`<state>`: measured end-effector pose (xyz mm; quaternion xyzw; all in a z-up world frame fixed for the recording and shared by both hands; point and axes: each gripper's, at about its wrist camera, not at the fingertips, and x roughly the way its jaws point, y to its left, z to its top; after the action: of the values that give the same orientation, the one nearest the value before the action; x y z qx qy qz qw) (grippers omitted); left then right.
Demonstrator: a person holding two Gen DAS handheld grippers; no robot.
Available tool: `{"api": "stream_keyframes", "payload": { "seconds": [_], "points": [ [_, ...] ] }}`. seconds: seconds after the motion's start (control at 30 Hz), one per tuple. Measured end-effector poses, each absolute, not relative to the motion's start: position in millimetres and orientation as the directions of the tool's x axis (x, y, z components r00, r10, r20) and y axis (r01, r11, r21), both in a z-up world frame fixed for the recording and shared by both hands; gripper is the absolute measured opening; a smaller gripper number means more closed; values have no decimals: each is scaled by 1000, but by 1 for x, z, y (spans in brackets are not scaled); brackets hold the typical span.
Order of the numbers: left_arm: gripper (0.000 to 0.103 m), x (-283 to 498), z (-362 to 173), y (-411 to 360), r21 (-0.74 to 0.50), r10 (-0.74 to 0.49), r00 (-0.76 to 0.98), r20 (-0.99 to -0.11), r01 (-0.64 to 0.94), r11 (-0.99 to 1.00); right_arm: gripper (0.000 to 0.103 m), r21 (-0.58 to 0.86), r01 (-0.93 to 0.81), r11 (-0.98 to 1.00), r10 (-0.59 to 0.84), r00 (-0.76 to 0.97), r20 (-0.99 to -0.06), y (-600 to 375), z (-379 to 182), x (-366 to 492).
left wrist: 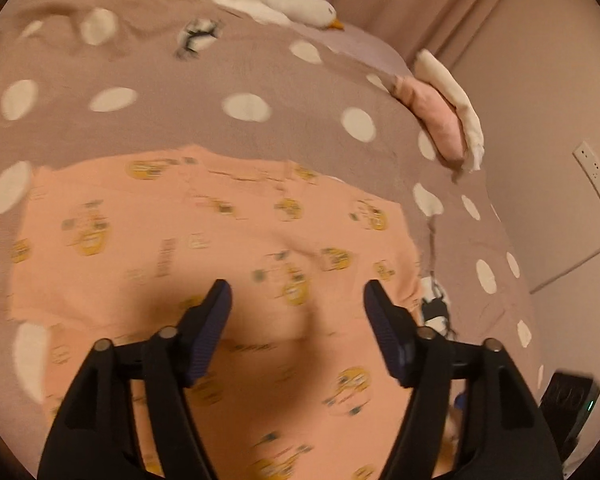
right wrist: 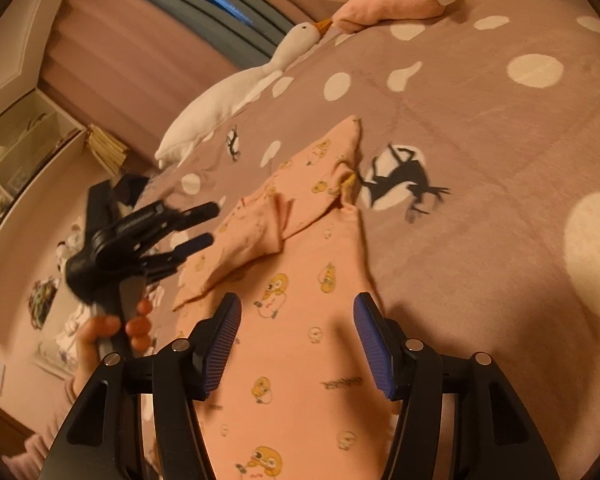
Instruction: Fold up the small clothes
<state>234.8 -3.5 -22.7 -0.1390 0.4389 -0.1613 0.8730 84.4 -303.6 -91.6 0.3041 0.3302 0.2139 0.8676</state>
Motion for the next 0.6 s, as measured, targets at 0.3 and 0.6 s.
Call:
{"api": "stream_keyframes", "payload": {
  "seconds": [0.3, 0.6],
  "points": [
    [73, 168, -46, 88, -317, -264, 621, -738, 25, 948, 59, 586, -240, 774, 582, 634, -508, -247, -66, 154],
    [73, 113, -73, 165, -363, -220, 623, -750, -111, 925, 59, 424, -185, 886, 442, 610, -658, -199, -76, 229]
  ]
}}
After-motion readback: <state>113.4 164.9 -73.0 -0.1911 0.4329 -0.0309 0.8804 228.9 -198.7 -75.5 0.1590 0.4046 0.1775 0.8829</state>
